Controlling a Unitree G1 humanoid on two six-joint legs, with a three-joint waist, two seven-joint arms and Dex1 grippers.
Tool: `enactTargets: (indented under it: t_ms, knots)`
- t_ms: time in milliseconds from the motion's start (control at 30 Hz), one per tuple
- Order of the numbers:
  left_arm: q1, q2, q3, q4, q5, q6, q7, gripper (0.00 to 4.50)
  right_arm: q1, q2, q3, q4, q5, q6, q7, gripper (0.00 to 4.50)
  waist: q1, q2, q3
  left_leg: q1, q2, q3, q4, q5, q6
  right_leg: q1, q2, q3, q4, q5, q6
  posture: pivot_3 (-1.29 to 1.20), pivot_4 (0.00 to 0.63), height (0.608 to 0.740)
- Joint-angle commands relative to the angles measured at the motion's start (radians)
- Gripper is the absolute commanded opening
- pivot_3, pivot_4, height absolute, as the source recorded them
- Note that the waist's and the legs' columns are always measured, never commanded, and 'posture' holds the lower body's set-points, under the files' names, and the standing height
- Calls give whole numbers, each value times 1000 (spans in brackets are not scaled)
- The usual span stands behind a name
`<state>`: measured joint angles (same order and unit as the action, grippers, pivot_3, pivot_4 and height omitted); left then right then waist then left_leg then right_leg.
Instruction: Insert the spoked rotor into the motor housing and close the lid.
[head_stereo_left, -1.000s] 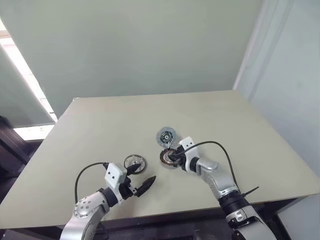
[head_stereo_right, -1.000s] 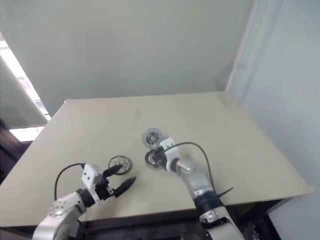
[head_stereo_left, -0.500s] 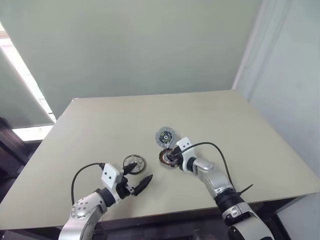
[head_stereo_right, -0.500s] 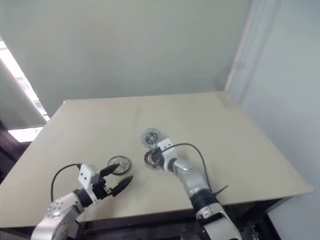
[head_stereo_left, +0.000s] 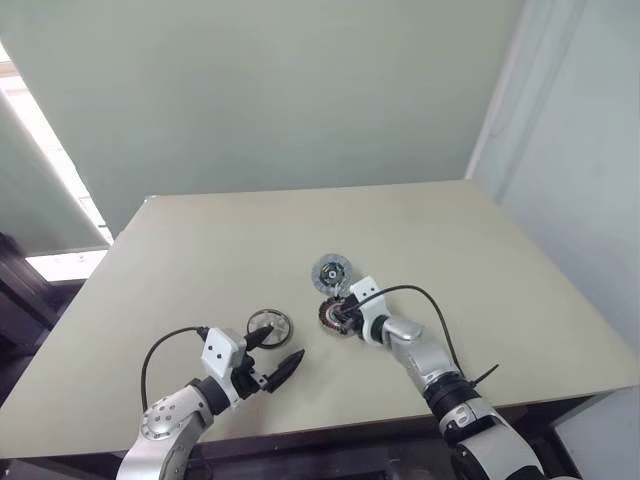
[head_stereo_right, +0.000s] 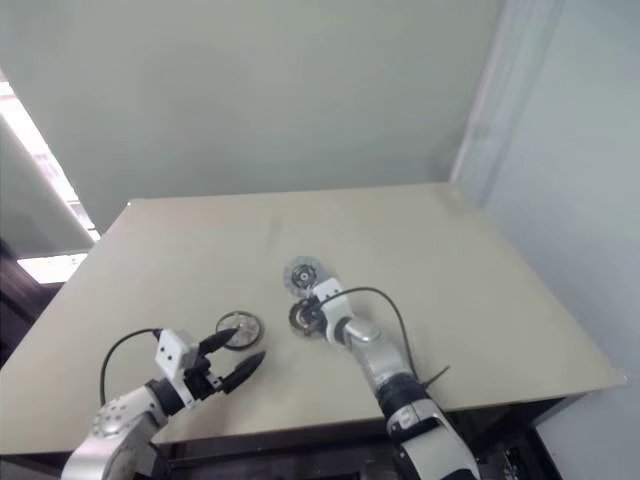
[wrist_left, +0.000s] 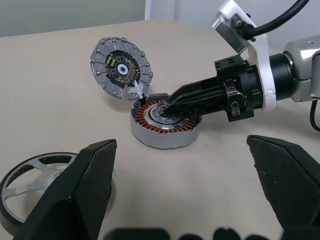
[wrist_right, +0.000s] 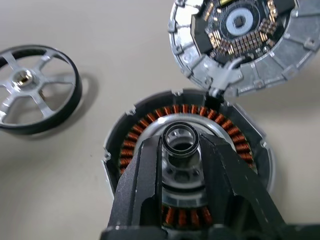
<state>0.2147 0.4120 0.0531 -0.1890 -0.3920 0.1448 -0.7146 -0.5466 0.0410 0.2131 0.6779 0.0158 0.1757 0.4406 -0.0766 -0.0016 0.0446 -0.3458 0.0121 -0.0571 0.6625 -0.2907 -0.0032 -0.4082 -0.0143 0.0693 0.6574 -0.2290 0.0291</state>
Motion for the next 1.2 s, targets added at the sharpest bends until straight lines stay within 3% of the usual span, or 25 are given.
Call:
enactTargets:
  t_ms: [33, 1200]
  knots:
    - [-11, 1, 14, -24, -3, -16, 2, 4500, -37, -2, -8, -17, -8, -15, 1, 799, 0, 0, 0, 0, 0, 0, 0, 0, 0, 0, 0, 0, 0, 0, 0, 0, 0, 740]
    - [-13, 2, 14, -28, -4, -14, 3, 4500, -52, 7, -13, 28, -19, -38, 0, 799, -1, 0, 0, 0, 0, 0, 0, 0, 0, 0, 0, 0, 0, 0, 0, 0, 0, 740]
